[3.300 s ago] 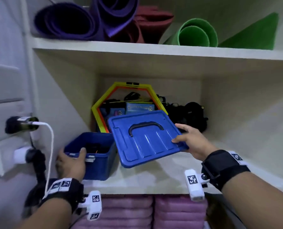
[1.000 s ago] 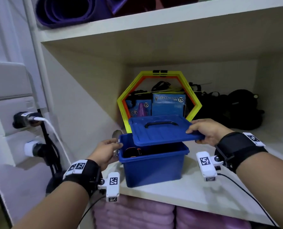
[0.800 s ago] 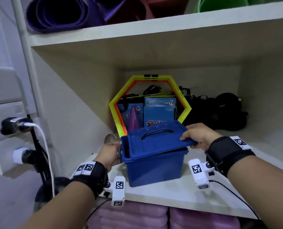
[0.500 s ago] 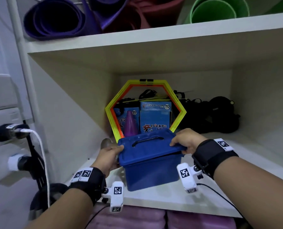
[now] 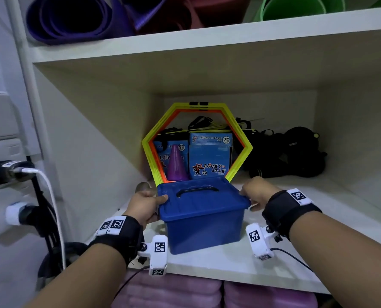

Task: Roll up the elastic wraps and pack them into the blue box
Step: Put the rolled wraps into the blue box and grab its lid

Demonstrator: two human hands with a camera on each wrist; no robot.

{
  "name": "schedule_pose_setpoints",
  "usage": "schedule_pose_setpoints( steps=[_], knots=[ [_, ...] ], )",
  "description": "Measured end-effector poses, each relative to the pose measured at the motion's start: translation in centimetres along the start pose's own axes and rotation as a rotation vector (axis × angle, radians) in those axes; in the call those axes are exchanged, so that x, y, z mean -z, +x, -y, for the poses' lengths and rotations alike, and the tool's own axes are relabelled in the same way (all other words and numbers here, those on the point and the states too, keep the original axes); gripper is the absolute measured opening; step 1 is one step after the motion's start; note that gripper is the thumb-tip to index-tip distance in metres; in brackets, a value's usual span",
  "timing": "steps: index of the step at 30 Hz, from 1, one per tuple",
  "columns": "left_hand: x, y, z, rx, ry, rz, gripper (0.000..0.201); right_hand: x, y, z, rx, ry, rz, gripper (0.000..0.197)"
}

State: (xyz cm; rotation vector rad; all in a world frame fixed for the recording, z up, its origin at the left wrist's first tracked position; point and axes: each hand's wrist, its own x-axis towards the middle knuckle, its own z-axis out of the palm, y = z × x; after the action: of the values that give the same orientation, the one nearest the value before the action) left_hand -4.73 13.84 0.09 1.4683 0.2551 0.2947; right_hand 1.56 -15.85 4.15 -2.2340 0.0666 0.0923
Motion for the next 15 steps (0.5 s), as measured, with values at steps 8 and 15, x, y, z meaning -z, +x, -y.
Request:
schedule_pose_setpoints(
  steps=[8, 15],
  knots=[
    [-0.5, 1.8, -1.2, -0.077, 0.242, -0.045, 0.044, 0.6, -0.7, -1.5, -0.085, 0.435, 0.075, 0.016],
    [-0.1, 2.9, -1.7, 0.053, 0.209, -0.068, 0.019, 1.4, -1.5, -2.8, -0.145, 0.701, 0.246, 0.012]
  ],
)
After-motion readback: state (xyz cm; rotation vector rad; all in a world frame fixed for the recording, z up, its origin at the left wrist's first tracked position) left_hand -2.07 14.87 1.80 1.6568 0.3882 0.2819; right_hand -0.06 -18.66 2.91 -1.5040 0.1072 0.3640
